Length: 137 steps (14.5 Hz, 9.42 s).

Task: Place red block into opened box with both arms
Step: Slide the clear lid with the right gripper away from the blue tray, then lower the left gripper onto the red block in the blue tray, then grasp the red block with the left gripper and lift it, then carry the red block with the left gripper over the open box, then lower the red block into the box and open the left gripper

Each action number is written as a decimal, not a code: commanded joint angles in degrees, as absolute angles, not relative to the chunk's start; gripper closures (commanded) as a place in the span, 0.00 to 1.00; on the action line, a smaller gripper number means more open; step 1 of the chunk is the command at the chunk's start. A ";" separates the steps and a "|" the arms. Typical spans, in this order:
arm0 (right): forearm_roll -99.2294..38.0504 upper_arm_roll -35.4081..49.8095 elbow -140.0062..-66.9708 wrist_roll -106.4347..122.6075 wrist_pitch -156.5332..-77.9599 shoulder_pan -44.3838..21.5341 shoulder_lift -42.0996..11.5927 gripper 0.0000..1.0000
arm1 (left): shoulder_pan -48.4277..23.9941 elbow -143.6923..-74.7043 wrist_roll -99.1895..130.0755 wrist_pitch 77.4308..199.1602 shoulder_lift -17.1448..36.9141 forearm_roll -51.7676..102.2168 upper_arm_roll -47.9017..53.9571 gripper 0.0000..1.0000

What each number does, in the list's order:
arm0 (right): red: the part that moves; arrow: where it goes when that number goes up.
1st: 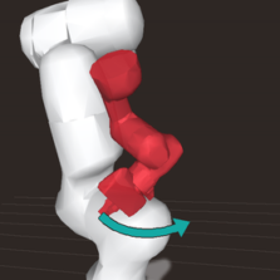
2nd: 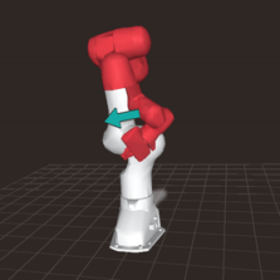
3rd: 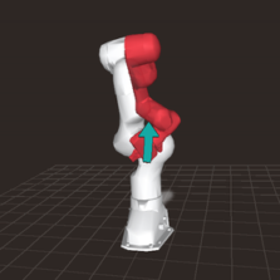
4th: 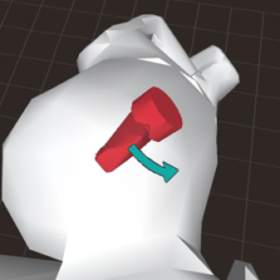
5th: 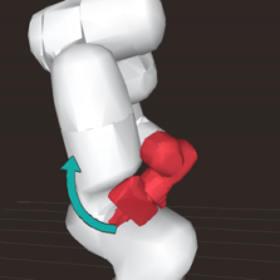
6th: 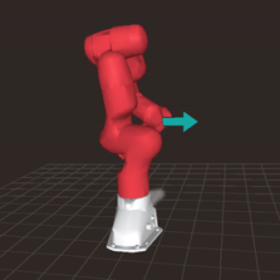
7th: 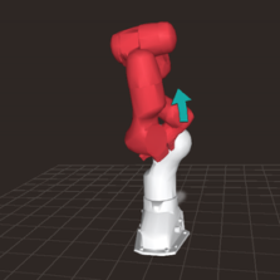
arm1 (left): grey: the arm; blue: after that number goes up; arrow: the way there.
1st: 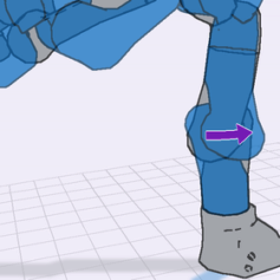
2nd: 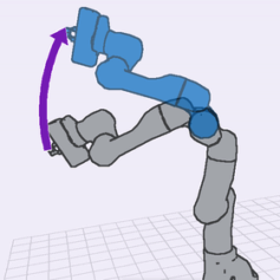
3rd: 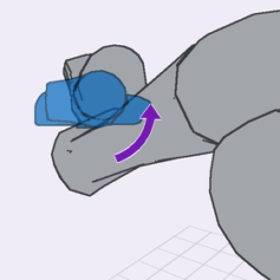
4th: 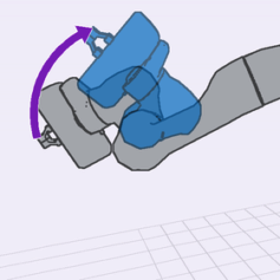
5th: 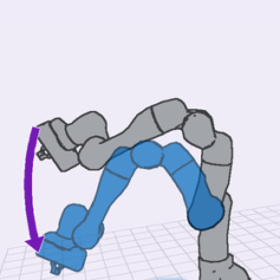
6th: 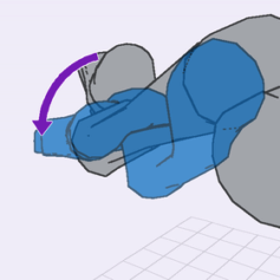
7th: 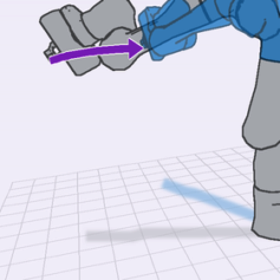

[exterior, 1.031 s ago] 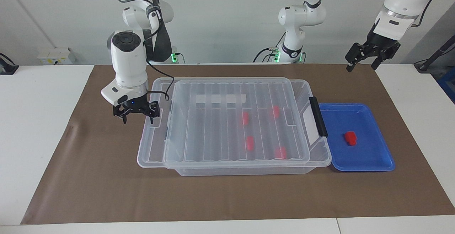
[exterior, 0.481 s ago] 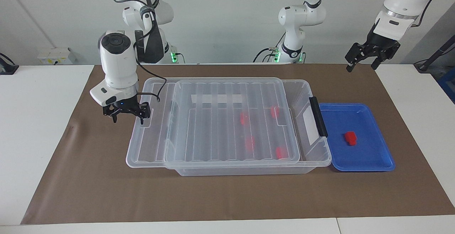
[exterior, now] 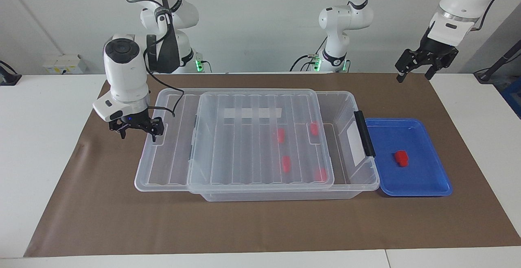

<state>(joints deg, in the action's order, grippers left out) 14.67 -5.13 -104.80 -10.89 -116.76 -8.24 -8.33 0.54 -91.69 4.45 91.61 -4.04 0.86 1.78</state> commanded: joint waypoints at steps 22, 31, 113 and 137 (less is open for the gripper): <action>18.98 -5.01 -104.33 -7.04 -112.85 -2.73 -5.89 0.00 | 4.57 -118.82 3.43 136.22 2.09 0.70 1.76 0.00; 17.15 -4.31 -101.69 -6.15 -111.36 -2.37 -5.89 0.00 | 8.44 -123.40 -3.95 152.22 12.29 0.62 1.76 0.03; 0.26 -4.31 -95.54 -4.57 -91.14 -3.34 4.48 0.00 | -12.22 -120.41 43.51 153.11 15.82 -5.71 8.70 0.70; 0.26 -4.48 -96.68 -4.40 -91.58 -3.25 5.01 0.00 | -11.61 -111.27 61.61 123.93 -3.67 -5.45 8.00 0.00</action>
<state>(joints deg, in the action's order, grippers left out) 1.47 -4.57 -94.70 -5.95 -90.38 -4.06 3.52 -12.53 -111.41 61.76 127.21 1.17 -4.79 9.00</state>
